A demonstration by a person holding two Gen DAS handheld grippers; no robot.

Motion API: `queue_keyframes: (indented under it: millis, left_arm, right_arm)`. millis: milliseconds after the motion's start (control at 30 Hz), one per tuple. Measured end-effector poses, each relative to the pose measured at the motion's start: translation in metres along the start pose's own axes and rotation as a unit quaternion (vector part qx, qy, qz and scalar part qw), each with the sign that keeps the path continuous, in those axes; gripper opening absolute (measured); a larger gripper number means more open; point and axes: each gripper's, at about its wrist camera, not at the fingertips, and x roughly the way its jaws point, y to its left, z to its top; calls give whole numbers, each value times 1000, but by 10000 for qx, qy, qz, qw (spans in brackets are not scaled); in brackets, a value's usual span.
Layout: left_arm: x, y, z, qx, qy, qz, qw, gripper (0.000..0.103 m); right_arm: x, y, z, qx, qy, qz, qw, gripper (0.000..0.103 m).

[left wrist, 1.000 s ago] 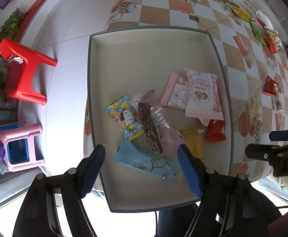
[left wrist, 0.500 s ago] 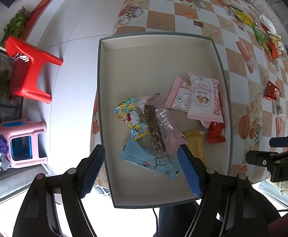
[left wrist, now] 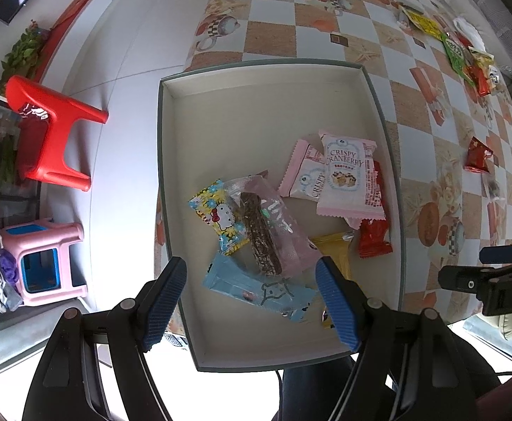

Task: Organize snacks

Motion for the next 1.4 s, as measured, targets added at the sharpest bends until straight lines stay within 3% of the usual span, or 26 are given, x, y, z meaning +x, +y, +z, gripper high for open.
queue_keyframes:
  millis: [1400]
  left_arm:
    - [15, 6, 12, 77, 141, -143, 9998, 79]
  right_arm:
    - [3, -15, -3, 302, 68, -22, 9995, 103]
